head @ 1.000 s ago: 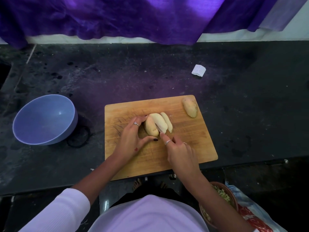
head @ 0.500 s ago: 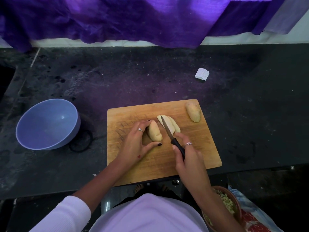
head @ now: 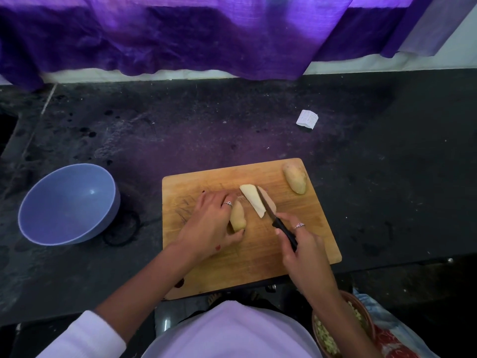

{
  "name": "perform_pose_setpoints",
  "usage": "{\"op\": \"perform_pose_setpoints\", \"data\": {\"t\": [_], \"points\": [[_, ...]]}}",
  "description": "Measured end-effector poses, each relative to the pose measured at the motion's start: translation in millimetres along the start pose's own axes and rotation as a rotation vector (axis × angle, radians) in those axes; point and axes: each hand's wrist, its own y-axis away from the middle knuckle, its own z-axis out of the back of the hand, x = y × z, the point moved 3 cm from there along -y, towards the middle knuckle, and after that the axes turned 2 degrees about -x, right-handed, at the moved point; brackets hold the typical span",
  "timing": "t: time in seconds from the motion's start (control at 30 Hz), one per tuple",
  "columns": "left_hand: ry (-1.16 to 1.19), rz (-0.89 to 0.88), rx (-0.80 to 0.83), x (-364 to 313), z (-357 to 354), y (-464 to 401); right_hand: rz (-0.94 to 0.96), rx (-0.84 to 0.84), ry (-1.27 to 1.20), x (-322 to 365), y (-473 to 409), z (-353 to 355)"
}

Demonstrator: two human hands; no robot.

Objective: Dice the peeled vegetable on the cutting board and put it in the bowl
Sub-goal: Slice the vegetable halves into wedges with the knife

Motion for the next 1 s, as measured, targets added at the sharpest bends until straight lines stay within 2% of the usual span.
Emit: {"op": "perform_pose_setpoints", "data": {"t": [0.13, 0.27, 0.4, 0.67, 1.0], "points": [[-0.005, 0.004, 0.084, 17.4, 0.5, 10.4, 0.057, 0.088, 0.018, 3.0, 5.0, -11.5], [0.173, 0.045, -0.017, 25.3, 0.6, 19.2, 0.037, 0.115, 0.107, 0.7, -2.7, -16.8], [0.246, 0.071, -0.088, 26.1, -6.1, 24.4, -0.018, 0.083, 0.103, -2.4, -10.0, -11.3], [0.274, 0.091, -0.156, 25.5, -14.4, 27.3, 0.105, 0.104, 0.071, 28.5, 5.1, -26.4], [0.267, 0.094, -0.187, 24.1, -11.4, 26.9, 0.075, 0.114, 0.111, 43.4, 1.3, -30.5]]}}
